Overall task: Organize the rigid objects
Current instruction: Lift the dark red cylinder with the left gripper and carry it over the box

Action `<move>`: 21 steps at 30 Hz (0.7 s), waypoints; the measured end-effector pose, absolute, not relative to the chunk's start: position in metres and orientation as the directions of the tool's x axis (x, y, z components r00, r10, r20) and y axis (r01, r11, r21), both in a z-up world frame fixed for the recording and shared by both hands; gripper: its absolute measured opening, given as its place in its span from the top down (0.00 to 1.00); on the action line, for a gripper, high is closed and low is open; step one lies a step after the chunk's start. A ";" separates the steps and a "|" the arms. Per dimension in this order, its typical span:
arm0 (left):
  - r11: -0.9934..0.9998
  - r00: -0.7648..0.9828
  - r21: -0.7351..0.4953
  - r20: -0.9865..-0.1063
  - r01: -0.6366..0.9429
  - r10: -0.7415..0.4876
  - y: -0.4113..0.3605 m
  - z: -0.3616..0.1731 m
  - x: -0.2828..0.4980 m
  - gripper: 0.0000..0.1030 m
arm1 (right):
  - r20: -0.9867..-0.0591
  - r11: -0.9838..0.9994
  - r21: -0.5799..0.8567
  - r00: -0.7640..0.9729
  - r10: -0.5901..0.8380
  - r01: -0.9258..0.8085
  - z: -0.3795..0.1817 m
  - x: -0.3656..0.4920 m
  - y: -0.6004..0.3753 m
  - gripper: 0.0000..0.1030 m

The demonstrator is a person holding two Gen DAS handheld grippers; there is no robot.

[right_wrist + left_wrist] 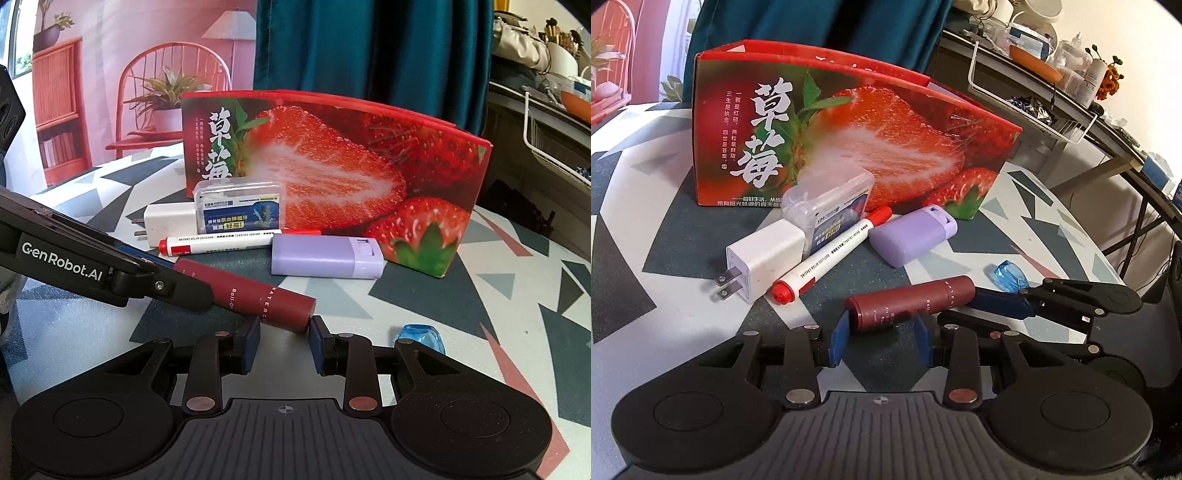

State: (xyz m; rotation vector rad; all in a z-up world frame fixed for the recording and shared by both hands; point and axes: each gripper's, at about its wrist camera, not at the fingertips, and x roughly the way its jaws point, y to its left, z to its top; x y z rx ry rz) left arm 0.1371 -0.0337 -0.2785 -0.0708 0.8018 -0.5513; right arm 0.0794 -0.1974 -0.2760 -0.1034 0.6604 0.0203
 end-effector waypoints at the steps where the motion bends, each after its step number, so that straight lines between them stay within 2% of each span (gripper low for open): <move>1: 0.859 0.564 -0.262 -0.664 0.440 -0.491 -0.034 -0.278 0.137 0.62 | -0.614 0.994 -0.093 0.789 -0.015 -0.053 -0.276 0.079 -0.197 0.72; 10: 0.850 0.565 -0.278 -0.649 0.448 -0.509 -0.032 -0.263 0.136 0.62 | -0.624 0.991 -0.113 0.781 -0.019 -0.067 -0.264 0.072 -0.191 0.72; 21: 0.814 0.592 -0.348 -0.561 0.464 -0.578 -0.023 -0.212 0.154 0.61 | -0.520 0.983 -0.175 0.853 -0.044 -0.056 -0.206 0.083 -0.196 0.71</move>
